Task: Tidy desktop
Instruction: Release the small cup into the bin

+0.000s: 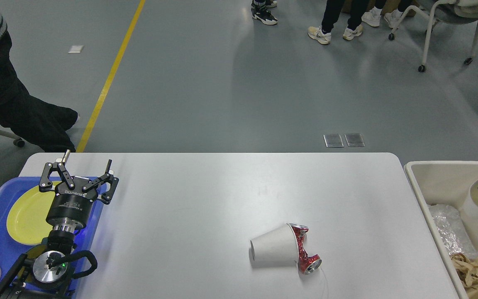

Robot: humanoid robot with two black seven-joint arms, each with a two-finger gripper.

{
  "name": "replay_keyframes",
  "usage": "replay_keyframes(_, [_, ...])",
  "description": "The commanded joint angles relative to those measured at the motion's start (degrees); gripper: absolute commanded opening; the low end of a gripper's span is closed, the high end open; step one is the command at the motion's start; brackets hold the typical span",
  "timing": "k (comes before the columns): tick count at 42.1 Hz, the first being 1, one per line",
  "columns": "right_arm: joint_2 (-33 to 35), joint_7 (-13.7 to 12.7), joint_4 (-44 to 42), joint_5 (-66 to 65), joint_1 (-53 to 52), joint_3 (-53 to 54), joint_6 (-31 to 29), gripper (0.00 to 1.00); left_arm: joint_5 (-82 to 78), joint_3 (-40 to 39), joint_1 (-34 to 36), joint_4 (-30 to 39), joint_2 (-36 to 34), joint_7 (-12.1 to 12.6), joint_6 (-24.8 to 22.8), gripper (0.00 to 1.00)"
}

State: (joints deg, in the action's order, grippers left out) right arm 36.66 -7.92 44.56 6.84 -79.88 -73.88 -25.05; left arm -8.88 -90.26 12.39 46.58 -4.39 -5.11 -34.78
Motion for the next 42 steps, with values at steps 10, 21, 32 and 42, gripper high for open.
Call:
replay_keyframes(10, [-5.18,-0.26,-19.84,0.28,32.48,13.40,21.44,0.00,0.00,0.00,0.00,0.00,0.00,0.01,-0.02,0.96])
replay_keyframes(21, [-13.80,-1.49,-36.04,0.28,47.09,19.56,26.45,0.00,0.00,0.00,0.00,0.00,0.00,0.01,-0.02,0.96])
replay_keyframes(32, [-15.13,-2.37,-36.30,0.19,47.98,19.74,28.39,0.00,0.00,0.00,0.00,0.00,0.00,0.01,-0.02,0.96])
replay_keyframes(42, [-15.21,-2.37,-36.04,0.19,48.24,19.65,28.39,0.16,0.00,0.00,0.00,0.00,0.00,0.01,-0.02,0.96])
